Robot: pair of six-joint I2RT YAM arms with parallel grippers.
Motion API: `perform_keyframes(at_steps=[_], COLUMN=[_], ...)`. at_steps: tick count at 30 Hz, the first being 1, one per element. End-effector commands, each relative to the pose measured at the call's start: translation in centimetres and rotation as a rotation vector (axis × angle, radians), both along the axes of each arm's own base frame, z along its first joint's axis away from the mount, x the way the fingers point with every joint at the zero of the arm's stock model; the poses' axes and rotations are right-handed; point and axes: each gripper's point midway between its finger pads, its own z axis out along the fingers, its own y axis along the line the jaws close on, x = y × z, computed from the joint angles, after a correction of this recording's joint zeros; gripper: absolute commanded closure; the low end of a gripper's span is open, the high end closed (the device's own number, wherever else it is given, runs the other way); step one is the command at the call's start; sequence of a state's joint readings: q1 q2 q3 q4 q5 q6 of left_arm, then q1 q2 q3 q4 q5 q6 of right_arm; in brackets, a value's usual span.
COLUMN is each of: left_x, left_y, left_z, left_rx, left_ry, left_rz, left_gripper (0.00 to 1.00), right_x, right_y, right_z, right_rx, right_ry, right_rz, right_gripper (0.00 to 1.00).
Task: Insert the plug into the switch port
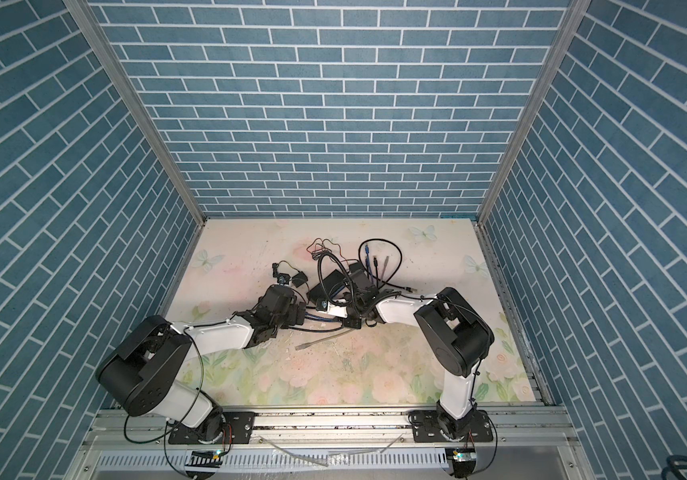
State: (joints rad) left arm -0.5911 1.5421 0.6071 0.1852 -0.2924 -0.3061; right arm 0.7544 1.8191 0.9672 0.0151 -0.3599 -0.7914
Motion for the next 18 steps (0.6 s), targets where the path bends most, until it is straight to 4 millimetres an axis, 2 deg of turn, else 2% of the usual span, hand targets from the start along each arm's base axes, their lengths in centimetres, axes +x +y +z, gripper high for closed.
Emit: perform_keyframes(at_steps=[1, 6, 11, 14, 18], left_x=[-2.4, -2.6, -2.6, -2.7, -2.8], left_y=[1.5, 1.7, 1.7, 1.8, 1.9], left_z=[-2.9, -3.0, -2.9, -2.9, -2.9], left_rx=[0.039, 0.041, 0.039, 0.040, 0.041], left_ry=[0.121, 0.122, 0.119, 0.121, 0.120], left_rz=[0.009, 0.013, 0.014, 0.014, 0.017], left_gripper=[0.01, 0.00, 0.00, 0.00, 0.00], right_x=[-1.7, -2.5, -2.0, -2.0, -1.9], right_y=[0.4, 0.5, 0.5, 0.9, 1.7], right_z=[0.1, -1.0, -1.9, -1.2, 1.0], right_rx=[0.012, -0.013, -0.047, -0.019, 0.048], right_ry=[0.023, 0.048, 0.048, 0.044, 0.029], right_rz=[0.066, 0.080, 0.054, 0.055, 0.058], right_gripper=[0.71, 0.71, 0.71, 0.71, 0.70])
